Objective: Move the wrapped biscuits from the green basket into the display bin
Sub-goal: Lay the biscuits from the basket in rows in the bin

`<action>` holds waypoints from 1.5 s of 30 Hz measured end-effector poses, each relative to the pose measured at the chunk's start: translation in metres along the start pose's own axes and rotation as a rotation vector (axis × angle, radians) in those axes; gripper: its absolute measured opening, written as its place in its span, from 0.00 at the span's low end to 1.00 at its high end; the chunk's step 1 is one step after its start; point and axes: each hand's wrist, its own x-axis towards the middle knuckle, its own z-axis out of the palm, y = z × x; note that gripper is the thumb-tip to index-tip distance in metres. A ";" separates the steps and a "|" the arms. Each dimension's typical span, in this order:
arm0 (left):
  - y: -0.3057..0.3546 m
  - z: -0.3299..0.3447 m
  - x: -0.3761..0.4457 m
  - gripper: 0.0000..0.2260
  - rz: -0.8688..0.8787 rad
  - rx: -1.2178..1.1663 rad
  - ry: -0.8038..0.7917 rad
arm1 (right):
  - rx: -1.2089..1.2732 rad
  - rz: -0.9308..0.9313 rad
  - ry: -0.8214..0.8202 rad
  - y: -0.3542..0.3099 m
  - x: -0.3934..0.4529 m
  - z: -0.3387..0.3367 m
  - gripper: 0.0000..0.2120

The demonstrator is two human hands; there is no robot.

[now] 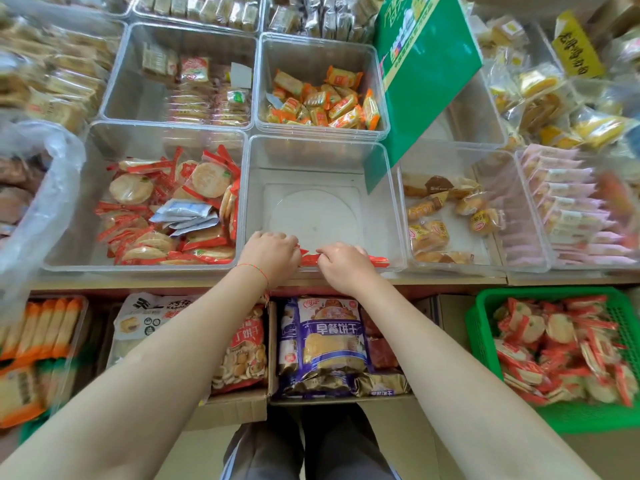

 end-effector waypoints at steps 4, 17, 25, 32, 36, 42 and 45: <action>0.007 0.000 -0.005 0.18 -0.068 -0.150 0.039 | 0.093 -0.031 0.123 0.005 -0.011 -0.001 0.20; 0.197 -0.027 -0.015 0.12 -0.074 -0.412 -0.101 | 0.372 0.145 0.568 0.137 -0.112 -0.024 0.08; 0.385 0.041 0.034 0.12 -0.121 -0.500 -0.377 | 0.350 0.293 0.337 0.378 -0.145 -0.018 0.07; 0.518 0.123 0.070 0.09 -0.271 -0.733 -0.457 | 0.211 0.331 0.039 0.535 -0.178 0.016 0.27; 0.553 0.146 0.070 0.10 -0.369 -0.734 -0.523 | 0.197 0.267 -0.054 0.561 -0.185 0.014 0.34; 0.567 0.146 0.068 0.08 -0.507 -0.825 -0.570 | 0.060 0.230 -0.052 0.573 -0.173 -0.001 0.21; 0.569 0.147 0.069 0.09 -0.642 -1.039 -0.575 | -0.048 0.129 -0.048 0.577 -0.169 -0.009 0.16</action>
